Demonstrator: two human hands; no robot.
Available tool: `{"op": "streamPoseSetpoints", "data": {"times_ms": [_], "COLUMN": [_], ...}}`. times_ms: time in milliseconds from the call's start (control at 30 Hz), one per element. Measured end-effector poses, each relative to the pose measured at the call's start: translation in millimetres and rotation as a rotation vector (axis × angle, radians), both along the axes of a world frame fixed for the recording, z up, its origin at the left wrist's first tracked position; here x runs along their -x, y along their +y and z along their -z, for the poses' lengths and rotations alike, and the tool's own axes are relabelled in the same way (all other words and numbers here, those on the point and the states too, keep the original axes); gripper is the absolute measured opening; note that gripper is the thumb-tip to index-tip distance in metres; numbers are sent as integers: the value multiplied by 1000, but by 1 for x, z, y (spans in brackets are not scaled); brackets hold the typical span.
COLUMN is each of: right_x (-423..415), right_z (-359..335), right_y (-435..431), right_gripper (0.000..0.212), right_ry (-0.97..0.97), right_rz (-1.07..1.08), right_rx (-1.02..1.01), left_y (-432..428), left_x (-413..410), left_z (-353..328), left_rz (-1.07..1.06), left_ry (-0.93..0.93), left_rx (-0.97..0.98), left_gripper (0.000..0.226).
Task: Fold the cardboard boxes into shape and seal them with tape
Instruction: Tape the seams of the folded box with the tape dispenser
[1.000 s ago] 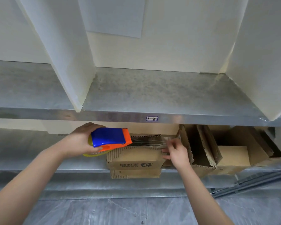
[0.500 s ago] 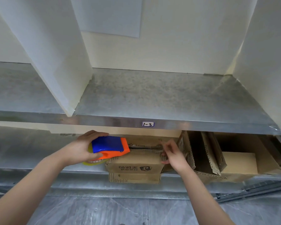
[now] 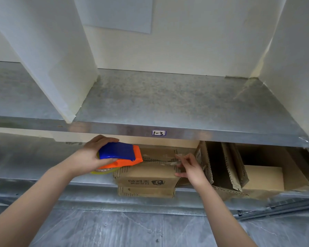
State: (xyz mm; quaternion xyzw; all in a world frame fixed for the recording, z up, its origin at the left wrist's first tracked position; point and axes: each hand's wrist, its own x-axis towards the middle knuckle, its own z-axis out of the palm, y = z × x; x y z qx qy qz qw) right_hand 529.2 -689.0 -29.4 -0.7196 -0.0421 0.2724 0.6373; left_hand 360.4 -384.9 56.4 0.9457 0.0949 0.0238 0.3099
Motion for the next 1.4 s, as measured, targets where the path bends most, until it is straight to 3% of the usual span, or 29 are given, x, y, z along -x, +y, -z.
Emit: {"op": "streamPoseSetpoints", "data": {"times_ms": [233,400,700,1133,1267,1400], "right_x": [-1,0,0,-3,6,18], "right_z": [2,1,12,38,45,42], "right_y": [0,-4,-10,8,1,-10], "right_gripper": [17,15,18,14,14,26], "right_ry": [11,4,-83,149,15,-194], "right_rz": [-14,-30,-5,95,146,8], "right_rx": [-5,-7,361,341,329,290], "left_y": [3,4,10,0,1,1], "left_x": [-23,-29,-35,-42,-39,-40], "left_z": [-5,5,6,11,15,17], "left_rz": [117,126,124,130,105,94], "left_ry": [172,181,240,174,183,157], "left_rx": [-96,-102,-49,3,21,15], "left_gripper": [59,56,56,56,61,60]}}
